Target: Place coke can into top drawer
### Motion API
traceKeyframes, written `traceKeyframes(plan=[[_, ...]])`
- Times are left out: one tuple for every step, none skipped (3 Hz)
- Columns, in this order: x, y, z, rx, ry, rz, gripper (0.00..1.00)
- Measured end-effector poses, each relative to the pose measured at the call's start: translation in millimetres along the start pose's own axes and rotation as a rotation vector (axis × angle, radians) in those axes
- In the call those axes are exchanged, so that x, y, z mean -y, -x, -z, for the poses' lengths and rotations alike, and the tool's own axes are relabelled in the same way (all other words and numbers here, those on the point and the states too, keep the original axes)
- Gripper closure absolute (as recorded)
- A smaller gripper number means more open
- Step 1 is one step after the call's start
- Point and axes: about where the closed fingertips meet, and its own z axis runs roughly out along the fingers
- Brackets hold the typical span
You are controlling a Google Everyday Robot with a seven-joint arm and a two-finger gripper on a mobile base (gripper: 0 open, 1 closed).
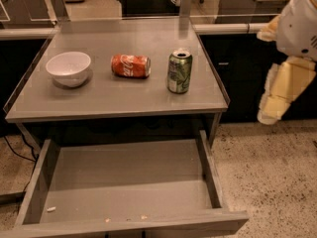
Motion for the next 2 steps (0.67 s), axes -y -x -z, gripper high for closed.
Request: traceKeyframes(plan=[[12, 36, 6, 0.071, -0.048, 0.045, 0.00], [23, 70, 9, 0.176, -0.083, 0.047, 0.00]])
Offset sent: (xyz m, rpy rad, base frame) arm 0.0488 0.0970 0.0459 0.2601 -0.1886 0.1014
